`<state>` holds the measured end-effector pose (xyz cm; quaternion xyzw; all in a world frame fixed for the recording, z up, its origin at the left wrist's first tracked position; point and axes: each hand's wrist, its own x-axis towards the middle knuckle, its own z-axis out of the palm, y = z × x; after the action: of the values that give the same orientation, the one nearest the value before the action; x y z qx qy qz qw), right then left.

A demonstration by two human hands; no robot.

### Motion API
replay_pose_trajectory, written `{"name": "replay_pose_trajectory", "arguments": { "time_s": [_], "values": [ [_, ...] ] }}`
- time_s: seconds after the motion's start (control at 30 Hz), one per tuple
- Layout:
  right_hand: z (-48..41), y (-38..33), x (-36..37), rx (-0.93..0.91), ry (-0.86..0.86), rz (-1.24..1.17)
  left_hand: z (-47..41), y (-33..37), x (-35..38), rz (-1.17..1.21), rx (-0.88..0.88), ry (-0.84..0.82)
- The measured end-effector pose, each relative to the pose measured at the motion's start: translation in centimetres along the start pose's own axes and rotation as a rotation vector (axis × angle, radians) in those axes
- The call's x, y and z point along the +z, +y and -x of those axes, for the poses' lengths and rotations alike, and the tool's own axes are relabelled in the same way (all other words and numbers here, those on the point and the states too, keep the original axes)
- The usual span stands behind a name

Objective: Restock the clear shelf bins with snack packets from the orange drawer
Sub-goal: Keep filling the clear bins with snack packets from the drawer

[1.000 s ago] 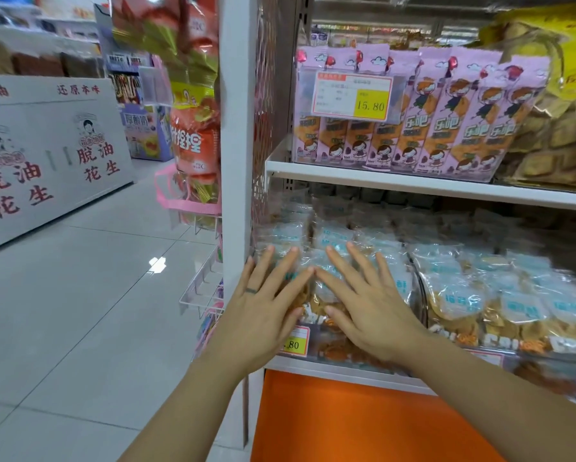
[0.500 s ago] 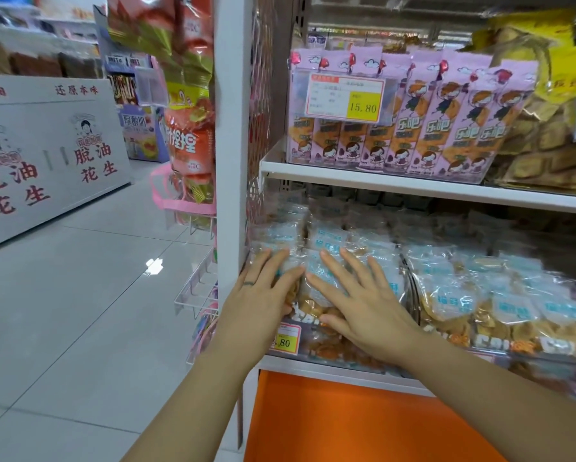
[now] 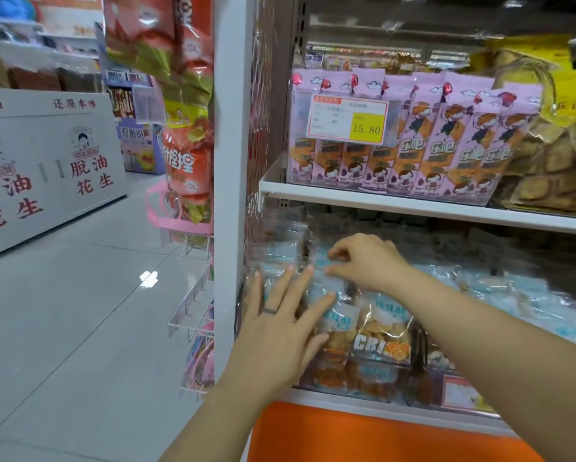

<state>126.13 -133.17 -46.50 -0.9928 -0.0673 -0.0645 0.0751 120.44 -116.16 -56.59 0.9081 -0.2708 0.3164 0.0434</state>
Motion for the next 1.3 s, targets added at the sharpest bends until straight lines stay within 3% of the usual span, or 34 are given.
{"name": "replay_pose_trajectory", "arguments": {
  "time_s": [0.3, 0.6, 0.8, 1.1, 1.3],
  "values": [
    [-2.2, -0.8, -1.3, -0.166, -0.331, 0.032, -1.3, 0.0, 0.1, -0.003, 0.002, -0.022],
    [-2.0, -1.6, -1.0, -0.191, -0.337, 0.084, -1.2, 0.3, -0.1, -0.006, -0.048, -0.026],
    [-1.8, -0.3, 0.1, -0.285, -0.216, -0.038, -1.1, 0.6, 0.1, 0.006, -0.088, 0.006],
    [-2.3, 1.3, 0.6, -0.399, -0.170, -0.080, -1.3, 0.6, 0.7, 0.030, -0.126, -0.002],
    [4.0, 1.6, 0.2, -0.245, 0.210, -0.254, -1.3, 0.3, 0.6, 0.030, -0.132, -0.038]
  ]
}}
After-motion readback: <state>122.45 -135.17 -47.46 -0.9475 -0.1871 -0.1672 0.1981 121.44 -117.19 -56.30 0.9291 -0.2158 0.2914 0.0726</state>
